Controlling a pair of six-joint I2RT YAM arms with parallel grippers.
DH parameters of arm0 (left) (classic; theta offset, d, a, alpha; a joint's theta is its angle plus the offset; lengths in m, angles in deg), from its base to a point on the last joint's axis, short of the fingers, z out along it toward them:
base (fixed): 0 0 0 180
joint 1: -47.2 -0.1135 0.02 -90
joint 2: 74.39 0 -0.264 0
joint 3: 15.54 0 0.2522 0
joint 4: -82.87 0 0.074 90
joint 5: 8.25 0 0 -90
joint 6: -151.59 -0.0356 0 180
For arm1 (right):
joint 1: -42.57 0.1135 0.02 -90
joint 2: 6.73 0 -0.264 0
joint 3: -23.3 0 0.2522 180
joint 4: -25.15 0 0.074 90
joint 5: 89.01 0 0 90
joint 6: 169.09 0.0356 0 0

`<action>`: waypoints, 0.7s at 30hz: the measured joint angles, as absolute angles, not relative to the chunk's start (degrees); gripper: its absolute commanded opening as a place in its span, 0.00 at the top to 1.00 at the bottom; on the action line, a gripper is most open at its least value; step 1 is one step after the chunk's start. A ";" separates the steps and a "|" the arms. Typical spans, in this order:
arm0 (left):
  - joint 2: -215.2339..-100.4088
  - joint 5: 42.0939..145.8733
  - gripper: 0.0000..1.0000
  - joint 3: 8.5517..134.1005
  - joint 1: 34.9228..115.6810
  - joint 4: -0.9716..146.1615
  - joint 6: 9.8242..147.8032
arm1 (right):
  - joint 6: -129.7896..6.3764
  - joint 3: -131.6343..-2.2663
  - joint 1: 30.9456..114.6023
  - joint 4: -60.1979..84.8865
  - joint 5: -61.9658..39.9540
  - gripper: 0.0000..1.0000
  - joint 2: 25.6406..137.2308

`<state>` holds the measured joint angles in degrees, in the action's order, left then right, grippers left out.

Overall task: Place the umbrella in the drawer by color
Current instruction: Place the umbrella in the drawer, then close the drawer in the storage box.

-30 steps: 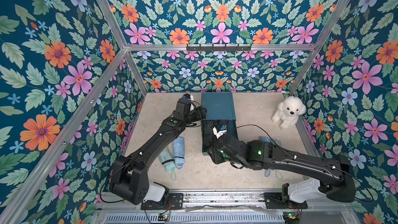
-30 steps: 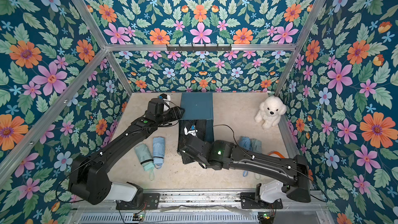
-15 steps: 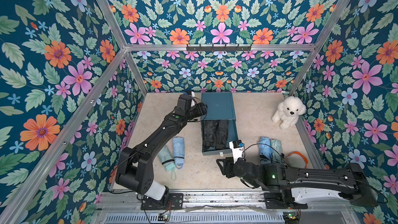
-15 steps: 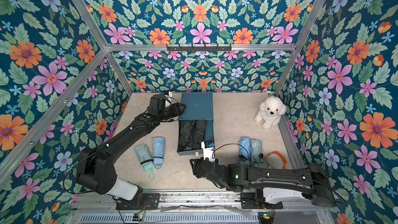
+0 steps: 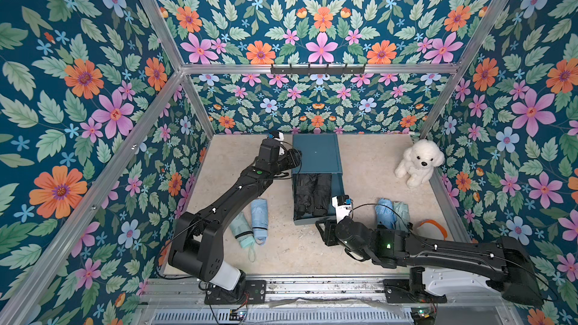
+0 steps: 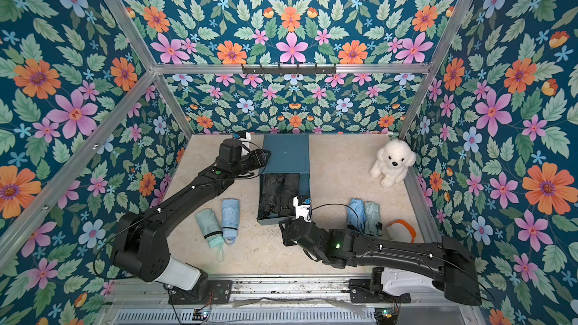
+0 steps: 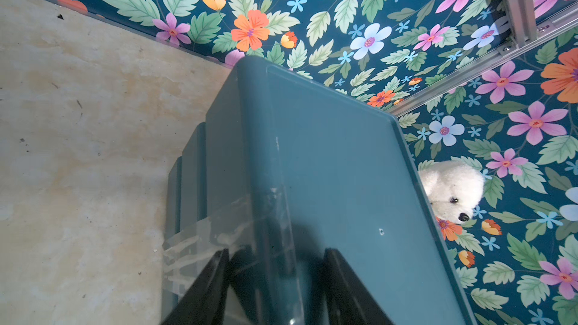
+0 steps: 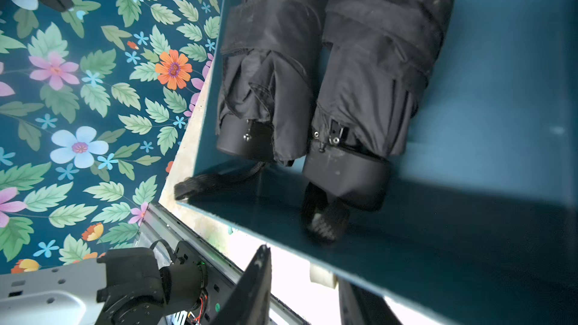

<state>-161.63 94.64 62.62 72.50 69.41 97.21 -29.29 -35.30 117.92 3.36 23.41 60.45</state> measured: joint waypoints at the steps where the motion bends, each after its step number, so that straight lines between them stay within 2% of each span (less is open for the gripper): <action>1: -161.50 94.18 0.48 62.47 72.63 69.52 97.14 | -29.29 -35.28 117.86 3.47 23.30 0.59 60.51; 7: -160.69 93.57 0.50 61.46 72.79 70.24 97.01 | -29.05 -34.86 116.59 3.84 21.57 0.75 60.54; 10: -160.39 93.52 0.50 61.20 72.81 70.35 97.01 | -29.07 -34.88 115.39 3.82 20.26 0.88 60.54; 12: -160.17 93.52 0.51 61.01 72.85 70.30 96.86 | -29.16 -35.19 114.71 3.69 19.60 1.00 60.54; 21: -159.86 93.13 0.53 60.61 73.33 70.57 95.94 | -29.77 -36.68 111.96 4.26 18.58 1.00 60.58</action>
